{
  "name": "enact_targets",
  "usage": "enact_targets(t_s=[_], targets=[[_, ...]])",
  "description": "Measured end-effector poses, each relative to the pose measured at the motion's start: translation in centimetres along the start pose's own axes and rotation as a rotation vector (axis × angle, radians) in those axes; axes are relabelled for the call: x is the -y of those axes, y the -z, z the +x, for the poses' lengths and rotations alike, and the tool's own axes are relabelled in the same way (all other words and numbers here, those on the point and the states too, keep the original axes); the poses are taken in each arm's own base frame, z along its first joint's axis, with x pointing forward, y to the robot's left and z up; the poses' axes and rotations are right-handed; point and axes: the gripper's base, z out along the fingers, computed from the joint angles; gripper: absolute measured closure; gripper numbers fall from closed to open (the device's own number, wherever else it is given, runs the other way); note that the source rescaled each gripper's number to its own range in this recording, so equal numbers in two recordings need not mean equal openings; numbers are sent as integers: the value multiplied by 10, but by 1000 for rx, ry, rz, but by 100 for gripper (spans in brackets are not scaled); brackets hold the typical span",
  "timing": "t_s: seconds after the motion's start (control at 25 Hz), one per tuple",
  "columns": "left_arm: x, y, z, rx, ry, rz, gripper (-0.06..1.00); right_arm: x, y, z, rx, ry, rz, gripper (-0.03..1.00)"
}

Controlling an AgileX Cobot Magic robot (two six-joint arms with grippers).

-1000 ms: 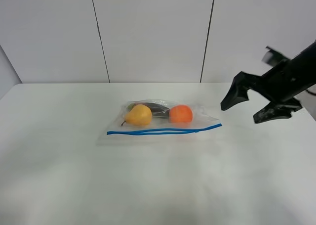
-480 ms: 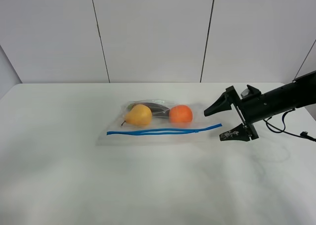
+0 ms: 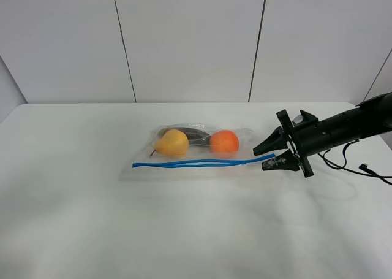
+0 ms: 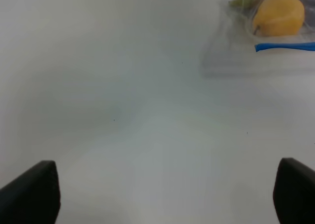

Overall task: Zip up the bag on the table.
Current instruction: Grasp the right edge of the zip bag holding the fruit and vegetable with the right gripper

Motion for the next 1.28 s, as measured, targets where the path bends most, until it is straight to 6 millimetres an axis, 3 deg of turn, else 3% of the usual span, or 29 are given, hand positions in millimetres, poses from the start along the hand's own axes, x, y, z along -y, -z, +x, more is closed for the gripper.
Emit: enact_targets(t_s=[0.56,0.84,1.28], targets=[[0,0,0,0,0,0,-6,-9,10,-11,-6,59,74,57],[0,0,0,0,0,0,-6,-8,10,-11,-9,64,87,68],[0,0,0,0,0,0,-6,-2,11,-14,25,79,152,68]])
